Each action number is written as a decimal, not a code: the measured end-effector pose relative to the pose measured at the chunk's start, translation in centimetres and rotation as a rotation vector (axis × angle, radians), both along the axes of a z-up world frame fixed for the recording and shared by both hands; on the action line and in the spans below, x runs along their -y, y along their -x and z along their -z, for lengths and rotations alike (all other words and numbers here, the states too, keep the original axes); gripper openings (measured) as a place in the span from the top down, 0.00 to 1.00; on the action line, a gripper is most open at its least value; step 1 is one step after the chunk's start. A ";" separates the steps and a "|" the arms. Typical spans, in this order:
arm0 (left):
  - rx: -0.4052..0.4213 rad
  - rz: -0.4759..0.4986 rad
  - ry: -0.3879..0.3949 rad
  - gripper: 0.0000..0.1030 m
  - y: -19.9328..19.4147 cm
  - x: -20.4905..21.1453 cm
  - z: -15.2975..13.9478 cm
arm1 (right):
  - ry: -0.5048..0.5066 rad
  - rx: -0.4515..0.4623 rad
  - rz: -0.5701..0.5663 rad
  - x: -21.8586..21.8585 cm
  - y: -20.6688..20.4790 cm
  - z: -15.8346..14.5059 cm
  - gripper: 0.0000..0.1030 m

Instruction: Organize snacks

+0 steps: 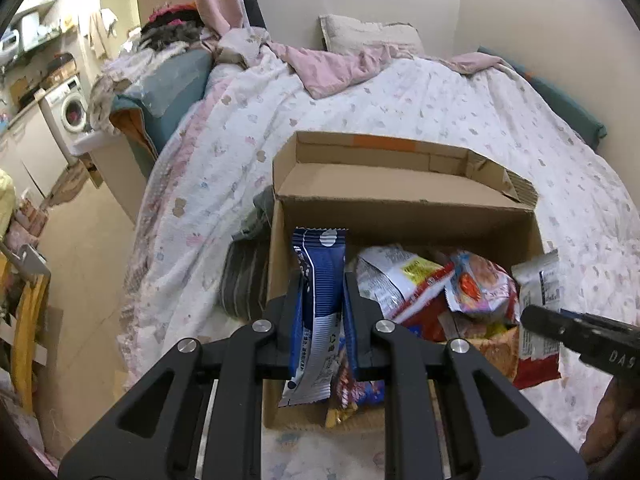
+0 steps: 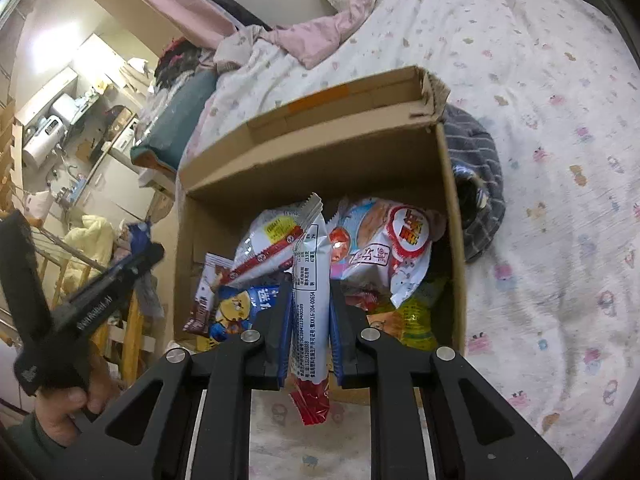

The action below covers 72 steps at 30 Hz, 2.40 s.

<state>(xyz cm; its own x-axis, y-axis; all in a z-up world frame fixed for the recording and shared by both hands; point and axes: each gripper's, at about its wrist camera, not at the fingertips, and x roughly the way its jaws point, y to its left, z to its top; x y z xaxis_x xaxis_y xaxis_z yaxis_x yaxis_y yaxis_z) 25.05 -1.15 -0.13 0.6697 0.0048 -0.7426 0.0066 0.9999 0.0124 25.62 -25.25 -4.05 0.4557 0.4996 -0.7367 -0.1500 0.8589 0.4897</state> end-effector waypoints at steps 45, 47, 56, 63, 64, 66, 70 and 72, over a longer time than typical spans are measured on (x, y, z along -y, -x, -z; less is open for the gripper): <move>0.028 0.008 0.049 0.29 2.9 0.4 -1.7 | -0.014 0.099 0.060 0.3 0.7 -2.5 0.24; 0.065 0.014 0.046 0.29 4.0 0.5 -2.3 | 0.001 0.138 0.068 0.6 1.9 -3.5 0.21; 0.109 0.042 0.043 0.29 9.1 0.2 -3.8 | 0.062 0.284 0.099 1.3 8.1 -6.9 0.17; 0.106 0.002 0.105 0.29 12.9 -1.5 -4.2 | 0.114 0.326 0.136 1.6 12.2 -7.4 0.09; 0.108 -0.003 0.105 0.29 13.5 -1.6 -4.2 | 0.120 0.333 0.136 1.6 12.8 -7.4 0.06; 0.114 -0.018 0.100 0.29 14.8 -2.1 -4.0 | 0.139 0.350 0.130 1.3 13.8 -7.4 0.05; 0.106 -0.043 0.101 0.28 16.7 -2.8 -3.6 | 0.171 0.370 0.126 0.9 15.8 -7.3 0.04; 0.110 -0.045 0.105 0.28 17.4 -3.0 -3.5 | 0.197 0.378 0.137 0.7 16.8 -7.3 0.04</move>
<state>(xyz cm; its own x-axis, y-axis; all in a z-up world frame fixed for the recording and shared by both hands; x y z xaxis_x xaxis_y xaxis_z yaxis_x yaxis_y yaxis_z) 7.65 1.87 3.37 0.7478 -0.0368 -0.6629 -0.0343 0.9950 -0.0939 8.81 -25.95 3.22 0.7636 0.2826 -0.5805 -0.1653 0.9547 0.2474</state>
